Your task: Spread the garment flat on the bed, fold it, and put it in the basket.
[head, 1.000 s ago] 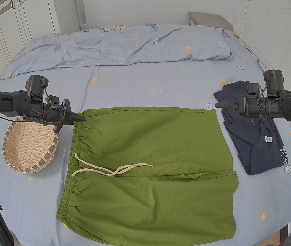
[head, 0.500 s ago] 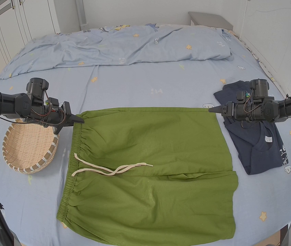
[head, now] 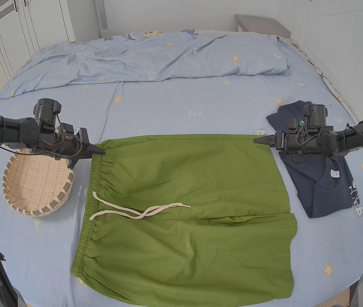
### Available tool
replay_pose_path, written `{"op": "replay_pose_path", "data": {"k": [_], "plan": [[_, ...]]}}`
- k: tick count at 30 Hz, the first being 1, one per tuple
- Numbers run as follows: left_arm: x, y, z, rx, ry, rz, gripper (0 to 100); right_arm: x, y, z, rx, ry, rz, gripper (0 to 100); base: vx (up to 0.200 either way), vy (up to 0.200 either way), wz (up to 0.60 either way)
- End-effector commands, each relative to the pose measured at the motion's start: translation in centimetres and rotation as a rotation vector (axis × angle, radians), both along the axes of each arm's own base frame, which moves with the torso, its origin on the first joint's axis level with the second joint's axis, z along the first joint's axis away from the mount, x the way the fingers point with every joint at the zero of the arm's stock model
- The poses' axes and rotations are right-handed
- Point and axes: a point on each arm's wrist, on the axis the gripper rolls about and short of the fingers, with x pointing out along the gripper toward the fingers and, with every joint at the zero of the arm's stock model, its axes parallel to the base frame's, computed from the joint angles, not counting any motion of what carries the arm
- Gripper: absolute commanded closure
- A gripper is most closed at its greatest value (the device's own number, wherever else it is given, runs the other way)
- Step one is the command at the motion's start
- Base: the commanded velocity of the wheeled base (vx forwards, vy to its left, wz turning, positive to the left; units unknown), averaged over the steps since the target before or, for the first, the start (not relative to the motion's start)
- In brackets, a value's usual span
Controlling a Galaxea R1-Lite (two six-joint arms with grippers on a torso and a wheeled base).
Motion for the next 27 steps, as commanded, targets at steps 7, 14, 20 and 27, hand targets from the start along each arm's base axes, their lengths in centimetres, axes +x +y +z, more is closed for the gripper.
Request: {"op": "replay_pose_path", "data": {"k": [7,14,20,27], "plan": [[0.1,0.0,-0.2,-0.001,0.005,0.001,100,0.6,0.7,-1.0,0.0,0.014,0.012,0,0.0,0.0,0.0],[0.2,0.1,-0.3,-0.001,0.005,0.001,100,0.7,0.8,-1.4,0.0,0.019,0.015,100,0.0,0.0,0.0],[0.3,0.1,-0.2,0.0,0.001,0.003,100,0.7,0.9,-0.5,-0.002,-0.006,0.011,100,0.0,0.0,0.0],[0.5,0.9,-0.1,0.009,-0.009,0.031,100,1.9,1.7,4.1,0.026,-0.093,-0.05,100,0.0,0.0,0.0]]}}
